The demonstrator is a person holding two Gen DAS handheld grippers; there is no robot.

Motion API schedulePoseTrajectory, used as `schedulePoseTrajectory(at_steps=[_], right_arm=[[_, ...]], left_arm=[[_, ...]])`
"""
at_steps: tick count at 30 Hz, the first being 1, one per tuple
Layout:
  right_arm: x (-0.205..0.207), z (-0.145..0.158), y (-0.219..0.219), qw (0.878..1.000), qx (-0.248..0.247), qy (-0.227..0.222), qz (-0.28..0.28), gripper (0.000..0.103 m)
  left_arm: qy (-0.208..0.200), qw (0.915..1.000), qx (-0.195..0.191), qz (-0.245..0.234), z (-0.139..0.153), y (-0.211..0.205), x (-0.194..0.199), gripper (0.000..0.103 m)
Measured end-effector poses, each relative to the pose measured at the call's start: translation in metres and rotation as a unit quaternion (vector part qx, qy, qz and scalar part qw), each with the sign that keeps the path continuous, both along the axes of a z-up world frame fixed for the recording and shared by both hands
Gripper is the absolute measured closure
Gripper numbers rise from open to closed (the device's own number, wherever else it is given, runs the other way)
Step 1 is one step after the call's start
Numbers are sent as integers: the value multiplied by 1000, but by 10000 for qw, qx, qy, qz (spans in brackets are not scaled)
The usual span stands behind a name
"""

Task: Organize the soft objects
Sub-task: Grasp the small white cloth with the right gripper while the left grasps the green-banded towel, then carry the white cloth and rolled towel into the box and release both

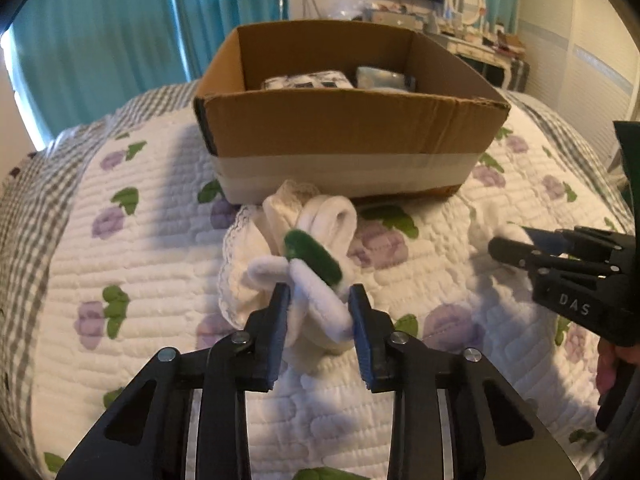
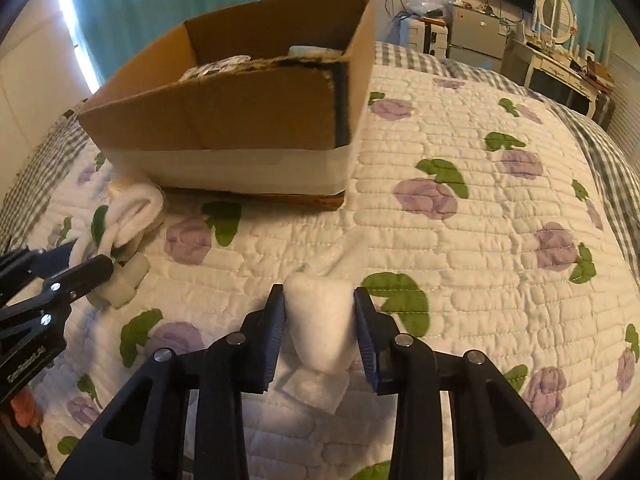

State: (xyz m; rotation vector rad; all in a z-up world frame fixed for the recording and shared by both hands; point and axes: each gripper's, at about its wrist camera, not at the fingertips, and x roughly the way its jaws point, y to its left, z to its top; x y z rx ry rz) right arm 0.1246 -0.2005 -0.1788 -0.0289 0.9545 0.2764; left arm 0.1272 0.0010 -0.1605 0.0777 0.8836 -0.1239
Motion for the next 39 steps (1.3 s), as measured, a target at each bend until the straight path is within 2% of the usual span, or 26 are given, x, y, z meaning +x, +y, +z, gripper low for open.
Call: schedulePoseTrajectory(at_steps=[1,4,11,17,24,31,39], right_arm=[[-1,2,-2,10000,-4,-11,-6,70],[-6,7,-5,9999,106,-38,6,71],[-24,36,-5,9993,258,-271,30,71],[-53,79,-15,9974,356,-628,-33,71],[-86,137,-9,9932,356,-1096,166,71],[-95,171,4,9898,341,-1334,376,71],[-69,198,15,9871,239,-1509,482,71]], left_arm=[[10,10000,-39,-24,2,1,-1,84],[-32,10000,-26,-71,9,1,-10,87],[-270,9995,-77,-113,46,0,-36,87],[-661,9975,-149,-216,91,-1,-65,87],[-990,9943,-273,-274,134,-1,-85,87],[-1196,9918,-286,-352,160,-2,-78,87],[-1257,9910,-247,-395,171,-2,-40,87]])
